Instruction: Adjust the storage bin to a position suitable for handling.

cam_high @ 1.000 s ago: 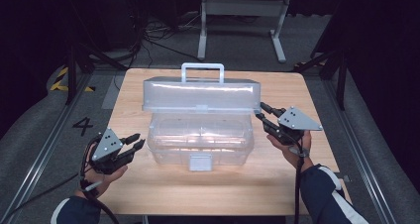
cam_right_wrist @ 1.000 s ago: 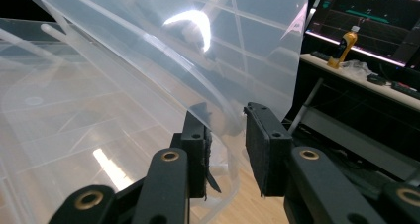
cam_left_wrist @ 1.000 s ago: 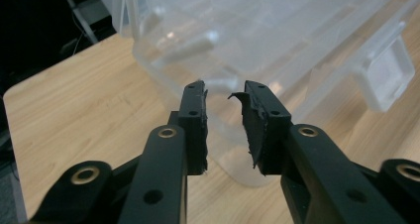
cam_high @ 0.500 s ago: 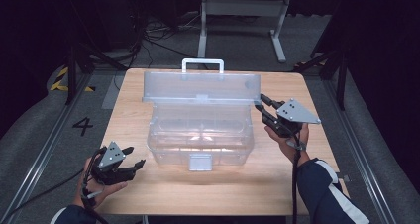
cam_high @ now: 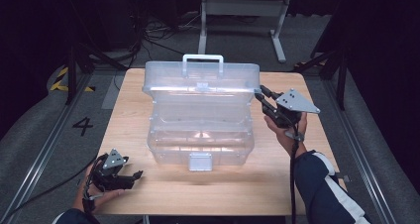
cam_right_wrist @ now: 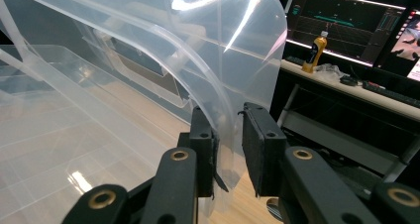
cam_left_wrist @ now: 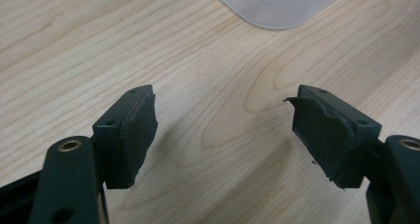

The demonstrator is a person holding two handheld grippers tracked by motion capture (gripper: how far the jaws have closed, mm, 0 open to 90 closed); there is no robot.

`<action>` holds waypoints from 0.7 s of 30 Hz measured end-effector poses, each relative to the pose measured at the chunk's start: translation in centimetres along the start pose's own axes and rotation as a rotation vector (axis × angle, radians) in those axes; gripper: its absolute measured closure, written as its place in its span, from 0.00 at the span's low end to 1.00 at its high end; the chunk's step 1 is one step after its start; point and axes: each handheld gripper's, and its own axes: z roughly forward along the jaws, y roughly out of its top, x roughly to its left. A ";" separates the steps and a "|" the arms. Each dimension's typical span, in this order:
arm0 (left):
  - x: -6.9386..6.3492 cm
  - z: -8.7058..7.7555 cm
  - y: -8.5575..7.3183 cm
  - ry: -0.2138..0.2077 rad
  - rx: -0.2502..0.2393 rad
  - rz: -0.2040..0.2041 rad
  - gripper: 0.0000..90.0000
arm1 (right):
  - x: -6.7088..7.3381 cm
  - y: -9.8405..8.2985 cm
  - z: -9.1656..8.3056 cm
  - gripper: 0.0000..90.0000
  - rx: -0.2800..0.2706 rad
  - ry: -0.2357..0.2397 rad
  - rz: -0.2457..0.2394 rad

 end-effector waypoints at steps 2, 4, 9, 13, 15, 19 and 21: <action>0.1 0.2 0.0 0.011 0.001 0.024 0.28 | -0.1 0.2 0.2 0.85 0.002 -0.007 -0.002; 0.1 0.3 -0.1 -0.001 -0.005 0.012 0.28 | -0.2 0.4 0.4 0.86 0.000 -0.017 -0.001; 0.1 0.4 -0.6 -0.009 -0.034 -0.011 0.26 | -0.6 0.6 1.0 0.86 -0.004 -0.022 0.029; 0.0 0.4 -0.8 0.002 -0.047 -0.012 0.22 | -0.9 0.8 1.3 0.87 -0.006 -0.018 0.057; 0.0 0.4 -0.8 0.002 -0.046 -0.011 0.22 | -1.0 0.9 1.5 0.87 -0.005 -0.016 0.065; 0.0 0.4 -0.8 0.002 -0.047 -0.012 0.22 | -1.2 1.0 1.7 0.88 -0.003 -0.023 0.044; 0.0 0.4 -0.8 0.002 -0.047 -0.011 0.22 | -1.3 1.1 1.8 0.88 -0.001 -0.022 0.045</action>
